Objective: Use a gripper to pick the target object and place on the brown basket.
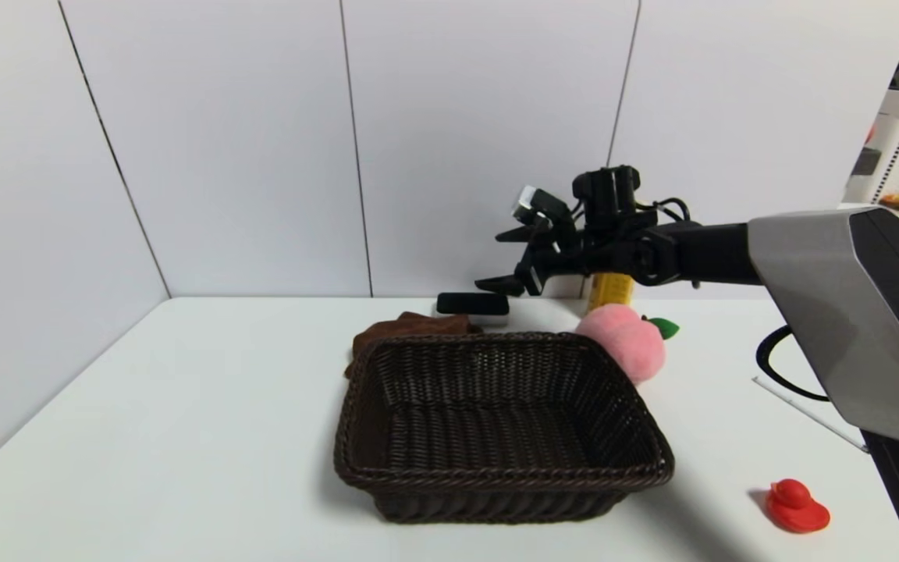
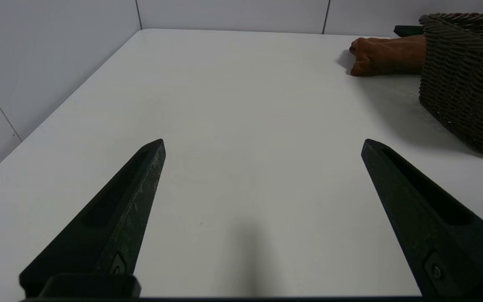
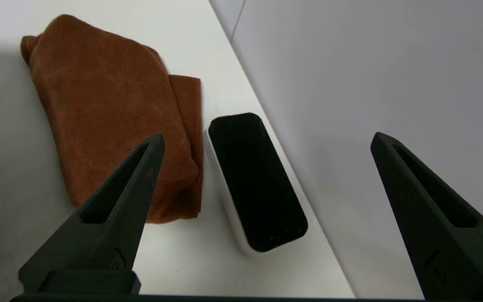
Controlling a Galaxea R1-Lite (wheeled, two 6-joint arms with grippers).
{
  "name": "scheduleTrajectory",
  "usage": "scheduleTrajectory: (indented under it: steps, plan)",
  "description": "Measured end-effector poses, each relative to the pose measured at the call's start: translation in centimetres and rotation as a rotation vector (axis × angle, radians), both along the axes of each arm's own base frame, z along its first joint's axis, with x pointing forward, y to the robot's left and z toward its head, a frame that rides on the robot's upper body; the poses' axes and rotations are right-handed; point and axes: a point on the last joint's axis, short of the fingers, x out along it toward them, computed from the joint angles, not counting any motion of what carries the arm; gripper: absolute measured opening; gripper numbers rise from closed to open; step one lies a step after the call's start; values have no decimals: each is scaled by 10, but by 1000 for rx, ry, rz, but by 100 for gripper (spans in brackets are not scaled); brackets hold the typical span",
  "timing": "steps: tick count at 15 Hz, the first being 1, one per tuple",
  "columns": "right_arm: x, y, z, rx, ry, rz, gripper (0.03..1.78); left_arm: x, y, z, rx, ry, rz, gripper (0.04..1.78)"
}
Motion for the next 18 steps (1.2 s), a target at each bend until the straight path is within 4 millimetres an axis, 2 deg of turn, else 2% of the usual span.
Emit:
scheduleTrajectory:
  steps: [8, 13, 18]
  plan:
    - [20, -1, -45, -2, 9, -20, 169, 0, 0, 0, 0, 0, 0, 169]
    - [24, 1, -69, -18, 38, -15, 169, 0, 0, 0, 0, 0, 0, 169]
    - [24, 6, -82, -25, 62, -6, 169, 0, 0, 0, 0, 0, 0, 169]
